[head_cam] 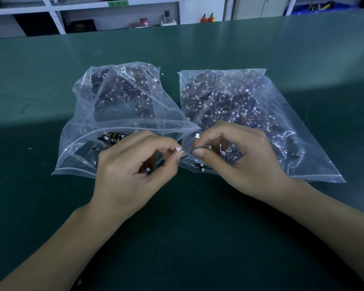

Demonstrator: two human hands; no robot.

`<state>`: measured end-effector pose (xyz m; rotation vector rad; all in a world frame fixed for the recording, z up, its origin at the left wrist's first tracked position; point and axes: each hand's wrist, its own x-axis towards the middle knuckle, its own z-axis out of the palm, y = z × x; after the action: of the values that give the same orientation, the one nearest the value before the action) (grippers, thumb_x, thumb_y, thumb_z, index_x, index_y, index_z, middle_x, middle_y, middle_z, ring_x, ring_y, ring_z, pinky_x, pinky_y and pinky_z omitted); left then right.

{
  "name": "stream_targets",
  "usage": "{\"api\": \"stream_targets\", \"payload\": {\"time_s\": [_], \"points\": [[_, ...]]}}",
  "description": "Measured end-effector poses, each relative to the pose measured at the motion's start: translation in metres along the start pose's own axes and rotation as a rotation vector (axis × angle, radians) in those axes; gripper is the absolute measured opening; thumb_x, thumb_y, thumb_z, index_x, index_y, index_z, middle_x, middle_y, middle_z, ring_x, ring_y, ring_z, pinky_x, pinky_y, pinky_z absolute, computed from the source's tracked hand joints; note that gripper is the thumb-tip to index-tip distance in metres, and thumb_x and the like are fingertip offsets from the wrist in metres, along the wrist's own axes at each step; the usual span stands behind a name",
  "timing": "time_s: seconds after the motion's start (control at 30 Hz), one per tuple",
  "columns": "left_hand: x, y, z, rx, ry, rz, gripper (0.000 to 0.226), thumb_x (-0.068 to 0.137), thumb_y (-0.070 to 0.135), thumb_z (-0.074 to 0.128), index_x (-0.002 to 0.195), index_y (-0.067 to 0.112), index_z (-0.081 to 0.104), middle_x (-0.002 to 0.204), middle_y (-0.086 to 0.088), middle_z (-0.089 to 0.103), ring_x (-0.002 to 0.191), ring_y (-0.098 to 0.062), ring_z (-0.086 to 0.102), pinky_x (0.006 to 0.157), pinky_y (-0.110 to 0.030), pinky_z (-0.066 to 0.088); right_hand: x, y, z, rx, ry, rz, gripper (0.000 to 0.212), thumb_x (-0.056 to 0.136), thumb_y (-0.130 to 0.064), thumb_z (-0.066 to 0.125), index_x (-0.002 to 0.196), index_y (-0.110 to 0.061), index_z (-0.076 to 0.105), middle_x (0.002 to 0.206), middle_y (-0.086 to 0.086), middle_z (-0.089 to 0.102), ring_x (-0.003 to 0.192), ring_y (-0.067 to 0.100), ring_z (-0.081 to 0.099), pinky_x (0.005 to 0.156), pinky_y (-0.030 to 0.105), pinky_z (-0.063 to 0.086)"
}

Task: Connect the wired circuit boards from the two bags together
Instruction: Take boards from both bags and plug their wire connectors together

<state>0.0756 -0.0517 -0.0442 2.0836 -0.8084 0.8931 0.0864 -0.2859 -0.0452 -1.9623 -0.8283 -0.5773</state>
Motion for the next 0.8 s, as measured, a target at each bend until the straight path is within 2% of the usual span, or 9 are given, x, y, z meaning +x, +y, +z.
{"api": "stream_targets", "payload": {"time_s": [0.07,0.17,0.27,0.33,0.5,0.6,0.8], "points": [[0.001,-0.002,-0.002,0.006,0.001,0.003,0.011,0.1,0.012,0.077,0.094,0.004,0.081,0.083,-0.002,0.073,0.068,-0.019,0.064,0.062,-0.032,0.049,0.001,0.001,-0.003,-0.03,-0.014,-0.004,0.011,0.098,-0.022,0.079,0.106,-0.019,0.073,0.095,-0.015,0.069,0.074,0.01,0.062,0.074,0.016,0.046],[0.004,-0.007,-0.006,0.025,-0.026,-0.001,0.012,0.102,0.014,0.075,0.098,0.005,0.082,0.088,-0.003,0.072,0.073,-0.018,0.064,0.065,-0.03,0.049,0.002,0.005,-0.009,-0.212,-0.13,-0.037,0.037,0.09,-0.03,0.083,0.122,-0.027,0.065,0.103,-0.012,0.066,0.079,0.013,0.06,0.076,0.029,0.053],[0.006,-0.009,-0.009,0.015,-0.099,-0.003,0.011,0.101,0.015,0.075,0.099,0.007,0.082,0.089,0.0,0.07,0.073,-0.013,0.061,0.068,-0.022,0.045,0.005,0.008,-0.015,-0.31,-0.219,-0.005,0.046,0.079,-0.021,0.078,0.119,-0.033,0.058,0.099,-0.017,0.063,0.08,0.012,0.059,0.076,0.036,0.054],[0.007,-0.012,-0.01,0.018,-0.157,0.002,0.011,0.102,0.016,0.074,0.1,0.009,0.083,0.088,0.002,0.069,0.072,-0.01,0.059,0.067,-0.022,0.044,0.005,0.009,-0.017,-0.309,-0.207,0.022,0.042,0.079,-0.015,0.076,0.113,-0.032,0.061,0.094,-0.017,0.065,0.076,0.014,0.06,0.072,0.037,0.054],[0.003,-0.01,-0.008,0.149,-0.245,0.12,0.01,0.101,0.02,0.076,0.096,0.017,0.084,0.083,0.007,0.069,0.072,-0.006,0.056,0.059,-0.032,0.052,0.005,0.01,-0.016,-0.201,-0.092,0.072,0.033,0.082,0.0,0.079,0.109,-0.017,0.07,0.091,-0.012,0.068,0.069,0.017,0.061,0.068,0.016,0.045],[0.002,-0.004,-0.002,0.27,-0.198,0.164,0.013,0.1,0.018,0.076,0.089,0.019,0.083,0.078,0.007,0.069,0.07,-0.013,0.063,0.052,-0.036,0.053,0.004,0.006,-0.013,-0.178,-0.072,0.07,0.032,0.083,0.003,0.08,0.107,-0.016,0.071,0.091,-0.01,0.067,0.068,0.017,0.062,0.068,0.015,0.045],[0.008,0.006,0.005,0.426,-0.084,0.199,0.021,0.097,0.009,0.071,0.079,0.019,0.078,0.069,0.003,0.059,0.063,-0.016,0.059,0.047,-0.037,0.048,0.003,0.003,-0.011,-0.151,-0.033,0.018,0.029,0.083,0.005,0.078,0.106,-0.013,0.072,0.092,-0.007,0.067,0.069,0.015,0.06,0.068,0.017,0.046]]}}
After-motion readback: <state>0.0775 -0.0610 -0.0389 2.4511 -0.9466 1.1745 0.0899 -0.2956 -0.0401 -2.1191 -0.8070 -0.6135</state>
